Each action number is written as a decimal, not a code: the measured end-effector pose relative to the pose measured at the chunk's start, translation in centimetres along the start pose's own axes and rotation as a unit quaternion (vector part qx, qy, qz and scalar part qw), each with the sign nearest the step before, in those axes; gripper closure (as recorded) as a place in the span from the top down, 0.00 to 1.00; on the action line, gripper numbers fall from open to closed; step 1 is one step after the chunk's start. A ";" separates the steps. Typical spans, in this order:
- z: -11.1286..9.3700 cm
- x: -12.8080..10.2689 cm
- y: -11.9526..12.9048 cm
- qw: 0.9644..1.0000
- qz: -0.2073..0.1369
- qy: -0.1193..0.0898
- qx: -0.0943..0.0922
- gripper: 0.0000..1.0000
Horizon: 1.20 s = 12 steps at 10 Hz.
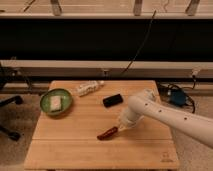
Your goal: Drag the pepper across the table
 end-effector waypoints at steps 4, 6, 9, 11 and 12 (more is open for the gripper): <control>-1.2 1.7 0.3 1.000 0.003 0.000 0.004 0.01; -1.5 1.8 0.2 1.000 0.003 -0.001 0.007 0.01; -2.4 3.6 1.4 1.000 0.007 0.000 0.011 0.01; -2.6 3.7 1.3 1.000 0.007 0.000 0.013 0.01; -2.6 3.3 1.4 1.000 0.006 -0.001 0.014 0.01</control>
